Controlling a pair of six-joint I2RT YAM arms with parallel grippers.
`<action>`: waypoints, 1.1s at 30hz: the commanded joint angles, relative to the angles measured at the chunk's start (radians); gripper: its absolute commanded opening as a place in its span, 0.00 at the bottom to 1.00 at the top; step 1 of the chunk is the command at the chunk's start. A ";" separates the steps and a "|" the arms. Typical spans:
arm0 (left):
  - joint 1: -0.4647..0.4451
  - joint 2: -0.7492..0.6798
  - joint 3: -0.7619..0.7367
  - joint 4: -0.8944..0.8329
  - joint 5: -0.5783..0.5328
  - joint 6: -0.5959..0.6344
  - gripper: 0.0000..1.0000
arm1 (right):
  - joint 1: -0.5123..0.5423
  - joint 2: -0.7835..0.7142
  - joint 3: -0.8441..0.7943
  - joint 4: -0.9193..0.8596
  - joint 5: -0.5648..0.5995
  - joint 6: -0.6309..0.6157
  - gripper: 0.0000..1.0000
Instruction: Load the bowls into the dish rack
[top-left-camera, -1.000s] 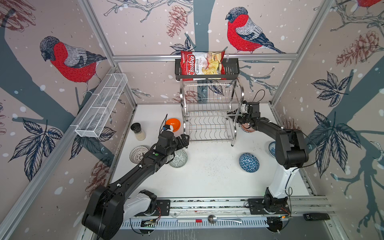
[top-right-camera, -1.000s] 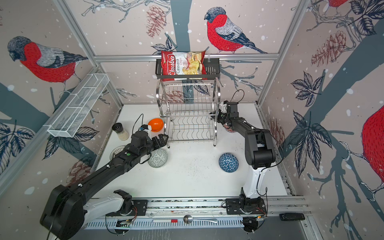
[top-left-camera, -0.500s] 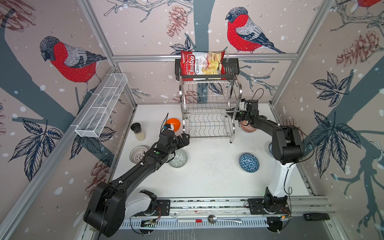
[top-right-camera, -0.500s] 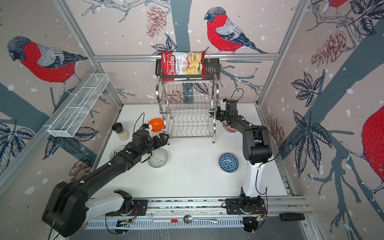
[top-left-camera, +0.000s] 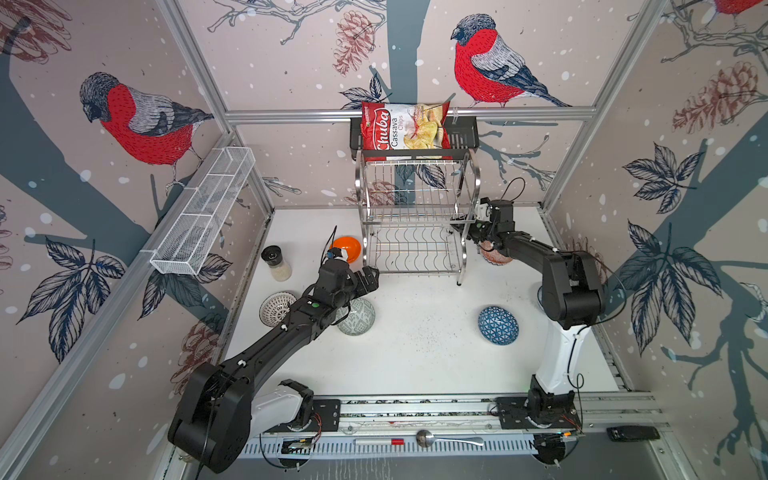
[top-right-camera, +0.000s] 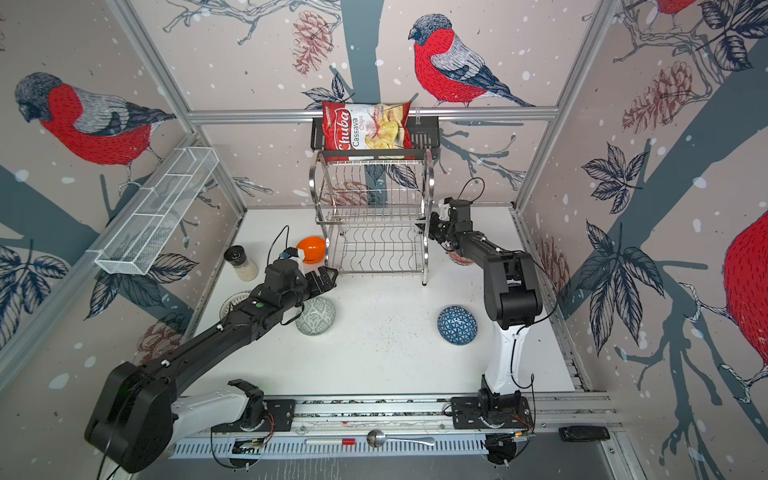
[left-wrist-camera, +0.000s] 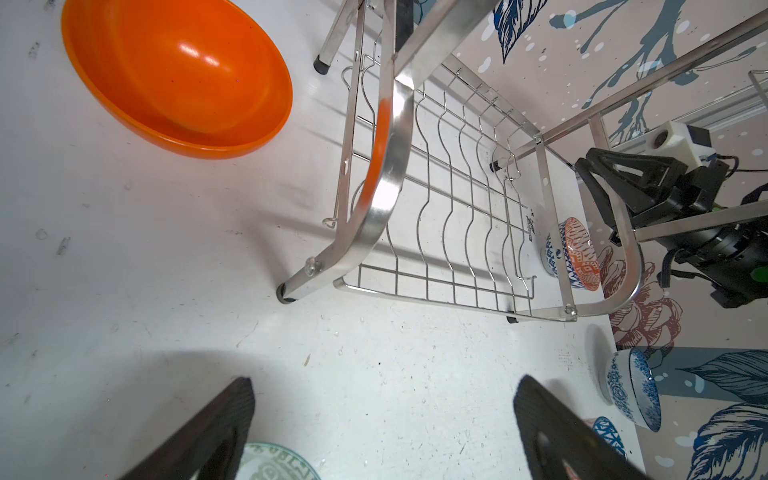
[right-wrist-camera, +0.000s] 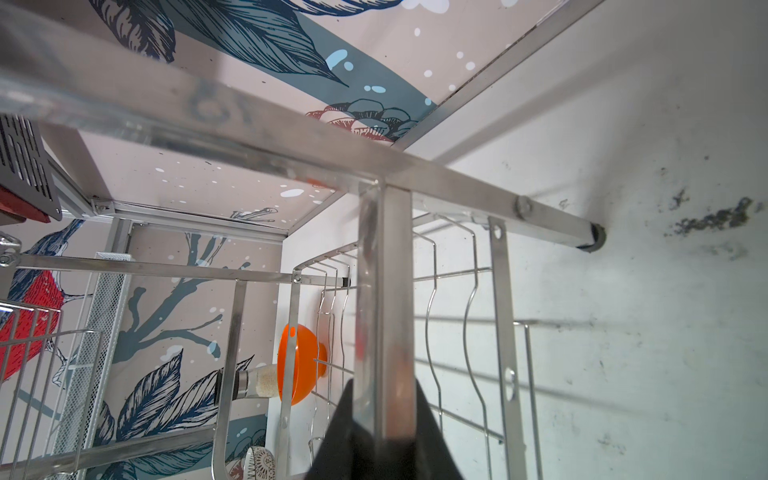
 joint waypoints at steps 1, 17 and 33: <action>0.003 0.001 -0.002 0.019 0.019 0.004 0.97 | 0.005 0.013 0.007 0.006 0.034 0.005 0.12; 0.006 -0.010 -0.006 0.014 0.005 0.009 0.98 | -0.029 0.062 0.079 -0.057 0.013 -0.046 0.16; 0.006 0.024 -0.012 0.028 0.030 -0.008 0.97 | -0.026 0.017 0.011 0.026 0.066 0.044 0.19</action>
